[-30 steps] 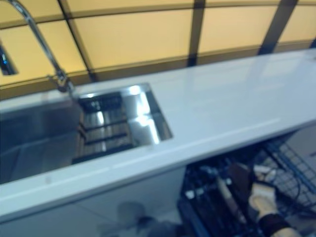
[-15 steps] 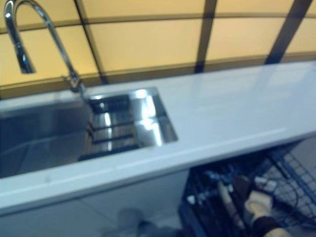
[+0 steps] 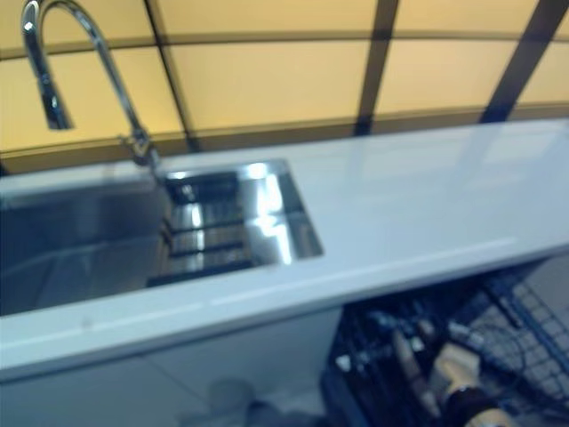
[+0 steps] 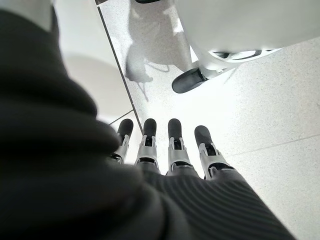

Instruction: Take plates into dishwasher

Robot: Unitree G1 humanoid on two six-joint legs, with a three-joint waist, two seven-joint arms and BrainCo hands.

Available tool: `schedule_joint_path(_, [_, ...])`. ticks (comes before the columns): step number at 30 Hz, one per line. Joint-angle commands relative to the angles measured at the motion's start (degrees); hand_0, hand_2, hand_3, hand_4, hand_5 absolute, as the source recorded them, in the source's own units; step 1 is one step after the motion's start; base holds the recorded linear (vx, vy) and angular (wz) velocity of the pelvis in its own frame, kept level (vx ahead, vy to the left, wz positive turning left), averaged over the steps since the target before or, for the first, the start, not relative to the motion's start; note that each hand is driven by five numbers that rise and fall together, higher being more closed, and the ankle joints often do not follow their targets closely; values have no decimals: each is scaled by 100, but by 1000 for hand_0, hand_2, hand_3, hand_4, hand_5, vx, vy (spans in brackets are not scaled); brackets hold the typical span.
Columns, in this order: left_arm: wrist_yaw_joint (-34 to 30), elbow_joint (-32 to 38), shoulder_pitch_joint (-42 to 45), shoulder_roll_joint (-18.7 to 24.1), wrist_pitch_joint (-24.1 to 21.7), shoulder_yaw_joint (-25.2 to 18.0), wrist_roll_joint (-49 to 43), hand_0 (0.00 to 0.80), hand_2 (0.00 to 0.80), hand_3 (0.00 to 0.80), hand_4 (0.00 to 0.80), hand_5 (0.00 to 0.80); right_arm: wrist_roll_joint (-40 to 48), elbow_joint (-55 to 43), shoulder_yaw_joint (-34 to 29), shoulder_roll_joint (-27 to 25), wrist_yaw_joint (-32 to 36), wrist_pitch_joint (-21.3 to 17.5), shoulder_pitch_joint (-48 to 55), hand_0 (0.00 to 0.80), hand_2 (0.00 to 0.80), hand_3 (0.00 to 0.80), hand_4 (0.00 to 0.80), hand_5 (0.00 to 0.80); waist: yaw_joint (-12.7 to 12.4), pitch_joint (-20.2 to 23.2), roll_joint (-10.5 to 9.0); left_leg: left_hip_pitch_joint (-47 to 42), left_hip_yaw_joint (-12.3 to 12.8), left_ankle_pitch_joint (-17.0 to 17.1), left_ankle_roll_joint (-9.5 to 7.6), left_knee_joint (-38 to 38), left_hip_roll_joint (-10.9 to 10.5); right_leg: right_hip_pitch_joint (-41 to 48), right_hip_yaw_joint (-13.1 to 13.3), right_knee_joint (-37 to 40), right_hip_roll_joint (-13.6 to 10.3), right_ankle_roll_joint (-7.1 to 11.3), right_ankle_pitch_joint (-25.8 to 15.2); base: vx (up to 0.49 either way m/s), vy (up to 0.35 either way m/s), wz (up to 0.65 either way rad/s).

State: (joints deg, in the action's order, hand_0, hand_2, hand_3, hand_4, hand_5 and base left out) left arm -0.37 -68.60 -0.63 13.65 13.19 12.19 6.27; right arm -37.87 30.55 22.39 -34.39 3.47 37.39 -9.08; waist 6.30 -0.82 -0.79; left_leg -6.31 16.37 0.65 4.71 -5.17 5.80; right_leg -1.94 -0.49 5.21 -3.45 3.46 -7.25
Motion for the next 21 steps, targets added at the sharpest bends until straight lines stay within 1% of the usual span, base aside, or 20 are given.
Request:
schedule_joint_path(1, [83,-106,-311,171,20,-202,-160,0,0,0,0,0,-251,-670,-296,-164,527,-73,-316,0,0,0,0,0,97,-311,-248,-14,-301,-211,-282,17,-47,119,76,-21,-327,535,47,0,0,0])
schedule_joint_path(2, [97,-99,-300,189,21,-270,-138,0,0,0,0,0,-484,-976,-448,-343,730,-134,-235,0,0,0,0,0,153,-327,-267,-17,-269,-212,-281,17,-40,111,117,-21,-314,536,43,0,0,0])
schedule_joint_path(3, [96,-100,-296,193,17,-281,-139,0,0,0,0,0,-526,-1058,-492,-384,809,-138,-210,0,0,0,0,0,157,-329,-268,-19,-263,-213,-280,17,-39,111,124,-21,-311,537,41,0,0,0])
schedule_joint_path(5, [68,-118,-236,248,-39,-425,-142,0,0,0,0,0,-739,-1661,-886,-763,1295,-282,40,0,0,0,0,0,248,-345,-299,-30,-208,-216,-281,17,-23,104,187,-21,-283,540,34,2,-3,-2])
schedule_joint_path(10, [77,-189,-124,279,-116,-662,-113,0,0,0,0,0,-938,-2690,-1801,-1385,1933,-545,613,0,0,0,0,0,454,-338,-374,-79,-68,-234,-280,17,7,92,328,-21,-225,546,17,11,-1,-6])
schedule_joint_path(14, [82,-253,-81,273,-181,-751,-48,0,0,0,0,0,-994,-3033,-2310,-1670,2202,-722,895,0,0,0,0,0,575,-335,-408,-149,38,-284,-289,17,27,118,404,-21,-194,561,34,12,14,-17])
schedule_joint_path(18, [119,-310,-76,266,-250,-815,27,0,0,0,0,0,-965,-3201,-2758,-1913,2213,-818,1106,0,0,0,0,0,674,-318,-447,-198,143,-305,-295,17,34,138,487,-21,-166,568,34,7,29,-10])
schedule_joint_path(21, [141,-346,-89,286,-291,-831,121,0,0,0,0,0,-824,-3179,-2977,-2075,2132,-737,1179,0,0,0,0,0,727,-301,-467,-218,196,-316,-301,17,36,138,528,-21,-154,570,29,-16,37,-15])
